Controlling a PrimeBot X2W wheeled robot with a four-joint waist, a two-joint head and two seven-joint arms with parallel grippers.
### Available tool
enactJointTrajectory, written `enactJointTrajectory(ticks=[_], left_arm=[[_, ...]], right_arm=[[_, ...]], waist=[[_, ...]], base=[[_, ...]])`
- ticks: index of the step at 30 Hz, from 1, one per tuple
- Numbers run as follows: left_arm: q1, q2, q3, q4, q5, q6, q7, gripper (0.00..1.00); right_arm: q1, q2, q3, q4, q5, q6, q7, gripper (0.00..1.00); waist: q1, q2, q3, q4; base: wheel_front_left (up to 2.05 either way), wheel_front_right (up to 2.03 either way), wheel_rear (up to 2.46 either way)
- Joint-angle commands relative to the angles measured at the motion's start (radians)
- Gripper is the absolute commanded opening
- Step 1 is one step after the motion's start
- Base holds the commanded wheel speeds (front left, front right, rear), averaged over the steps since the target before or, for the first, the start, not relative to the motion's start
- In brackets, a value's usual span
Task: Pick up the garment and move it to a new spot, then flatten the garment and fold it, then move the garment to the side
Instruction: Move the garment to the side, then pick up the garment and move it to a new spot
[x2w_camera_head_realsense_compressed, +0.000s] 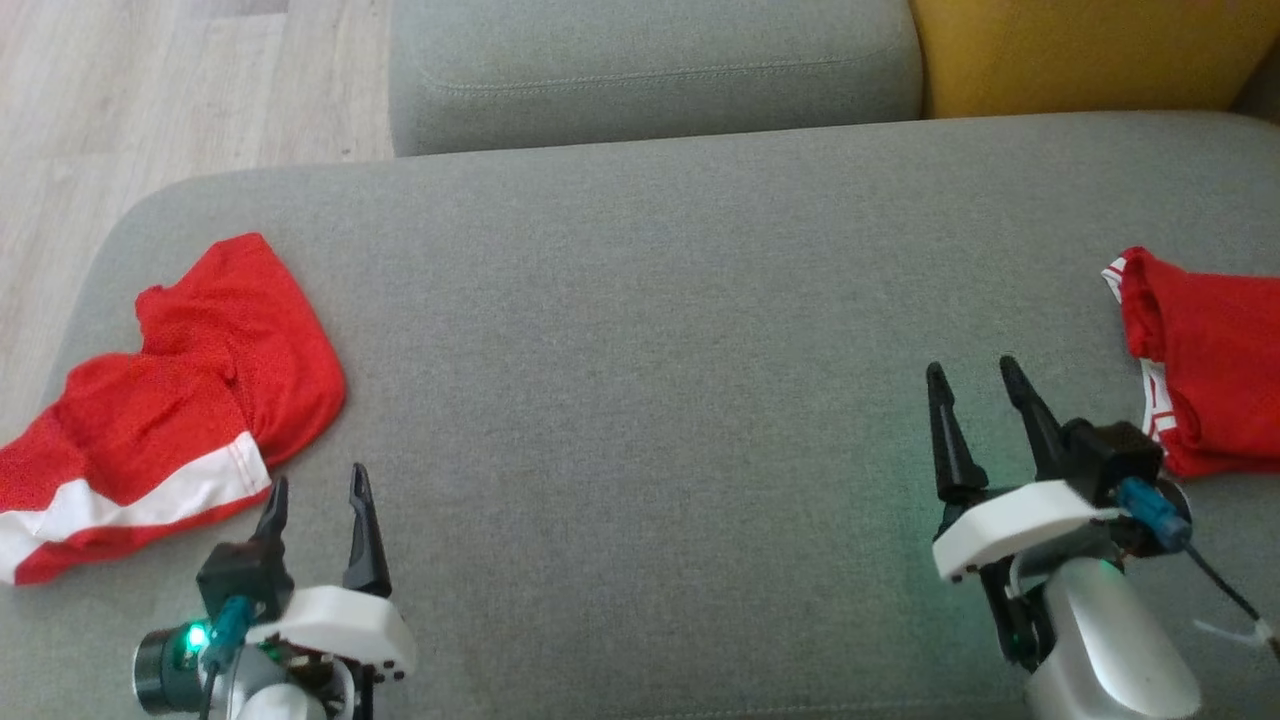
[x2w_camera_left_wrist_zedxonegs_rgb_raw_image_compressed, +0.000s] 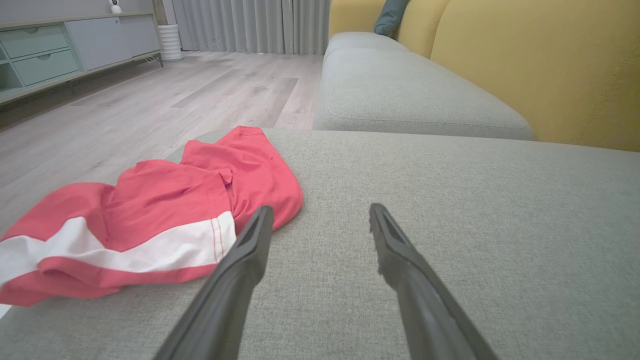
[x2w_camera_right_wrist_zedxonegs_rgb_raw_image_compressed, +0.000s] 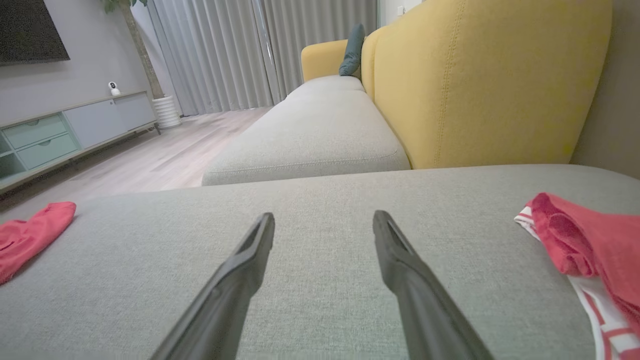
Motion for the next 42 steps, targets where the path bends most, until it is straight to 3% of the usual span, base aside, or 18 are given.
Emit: enactJointTrajectory(ticks=[1, 9, 31, 42], left_arm=[[-0.02, 0.005, 0.033, -0.038, 0.006, -0.001, -0.005, 1.0], [-0.035, 0.005, 0.022, -0.038, 0.004, -0.002, -0.005, 1.0], [-0.035, 0.005, 0.057, -0.032, -0.005, -0.003, -0.005, 1.0], [-0.036, 0.005, 0.09, -0.04, -0.028, -0.004, -0.005, 1.0]], right_arm=[[-0.015, 0.005, 0.029, -0.032, 0.006, 0.007, -0.006, 1.0], [-0.013, 0.005, 0.051, -0.024, 0.015, 0.007, -0.006, 1.0], [-0.033, 0.005, 0.124, -0.009, 0.033, 0.007, -0.006, 1.0], [-0.053, 0.005, 0.145, -0.011, 0.017, 0.007, -0.006, 1.0]], waist=[[0.0001, 0.0, 0.002, 0.001], [0.0001, 0.0, 0.018, 0.059], [0.0001, 0.0, 0.066, 0.471], [0.0001, 0.0, 0.1, 0.525]], base=[[0.0, 0.0, 0.0], [0.0, 0.0, 0.0], [0.0, 0.0, 0.0], [0.0, 0.0, 0.0]])
